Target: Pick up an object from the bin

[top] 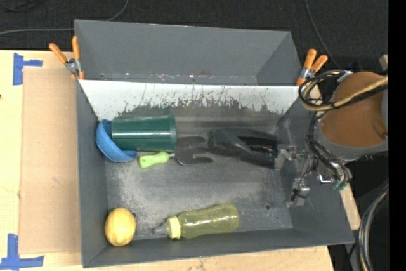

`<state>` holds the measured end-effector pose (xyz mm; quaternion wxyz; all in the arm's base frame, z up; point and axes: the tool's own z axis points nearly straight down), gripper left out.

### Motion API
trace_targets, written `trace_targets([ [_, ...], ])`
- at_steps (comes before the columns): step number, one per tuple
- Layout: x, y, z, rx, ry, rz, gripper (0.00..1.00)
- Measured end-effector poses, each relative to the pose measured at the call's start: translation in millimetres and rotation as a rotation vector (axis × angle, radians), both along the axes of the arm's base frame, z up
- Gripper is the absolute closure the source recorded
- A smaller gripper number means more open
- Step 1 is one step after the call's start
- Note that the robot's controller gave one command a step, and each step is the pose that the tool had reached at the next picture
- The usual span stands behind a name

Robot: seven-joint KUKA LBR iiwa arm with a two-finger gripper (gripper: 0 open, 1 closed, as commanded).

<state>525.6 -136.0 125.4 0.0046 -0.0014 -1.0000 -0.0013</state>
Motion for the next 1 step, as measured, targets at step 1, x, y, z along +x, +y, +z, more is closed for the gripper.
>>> trace_targets([
  [1, 2.1, 0.6, 4.2, -0.002, -0.007, 0.005, 0.0],
])
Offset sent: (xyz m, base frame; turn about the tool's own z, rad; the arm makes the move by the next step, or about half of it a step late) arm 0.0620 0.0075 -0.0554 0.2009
